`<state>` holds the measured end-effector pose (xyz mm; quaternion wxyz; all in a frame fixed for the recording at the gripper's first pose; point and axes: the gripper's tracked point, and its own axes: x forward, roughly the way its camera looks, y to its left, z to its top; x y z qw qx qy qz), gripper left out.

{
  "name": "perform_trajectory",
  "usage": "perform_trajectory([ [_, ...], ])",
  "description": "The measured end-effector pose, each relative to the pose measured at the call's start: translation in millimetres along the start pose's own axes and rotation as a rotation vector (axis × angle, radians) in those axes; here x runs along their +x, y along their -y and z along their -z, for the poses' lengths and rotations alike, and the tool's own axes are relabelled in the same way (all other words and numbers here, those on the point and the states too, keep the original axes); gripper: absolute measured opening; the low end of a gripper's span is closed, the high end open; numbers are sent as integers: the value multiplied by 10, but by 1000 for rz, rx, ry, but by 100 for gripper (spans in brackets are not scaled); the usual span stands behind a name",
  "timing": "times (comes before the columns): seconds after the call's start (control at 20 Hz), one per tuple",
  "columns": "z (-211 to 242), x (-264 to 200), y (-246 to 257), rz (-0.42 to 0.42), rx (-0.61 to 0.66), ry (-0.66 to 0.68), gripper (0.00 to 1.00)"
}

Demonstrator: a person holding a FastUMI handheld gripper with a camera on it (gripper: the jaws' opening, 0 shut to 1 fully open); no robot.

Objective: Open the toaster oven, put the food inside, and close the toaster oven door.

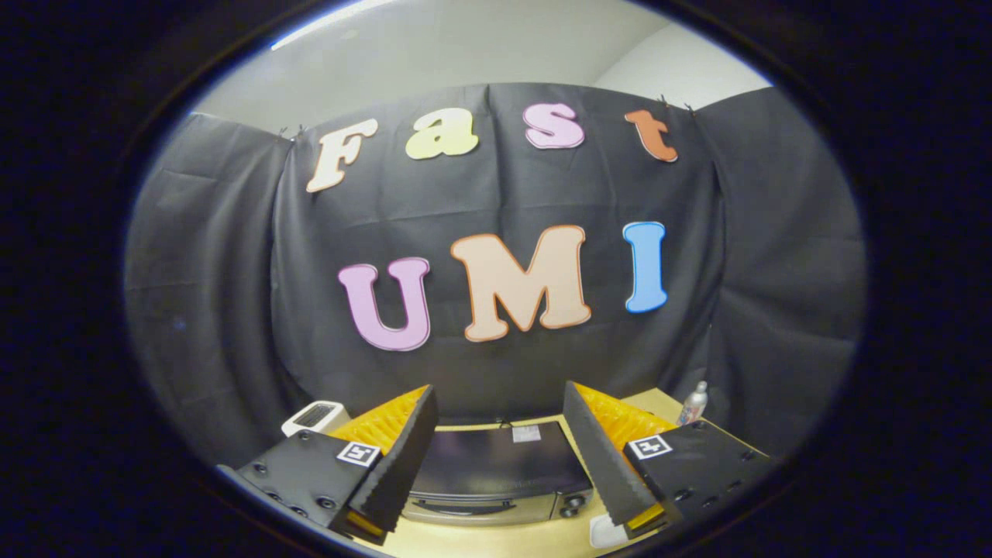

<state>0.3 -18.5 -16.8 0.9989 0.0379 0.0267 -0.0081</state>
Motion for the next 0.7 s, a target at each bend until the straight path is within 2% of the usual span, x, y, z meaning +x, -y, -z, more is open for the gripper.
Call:
perform_trajectory([
  [0.15, -296, 47, 34, 21, -49, 21, 100],
  [0.35, -512, 42, -85, -6, -51, 47, 100],
  [0.7, -534, 65, 1, -2, -32, 52, 100],
])
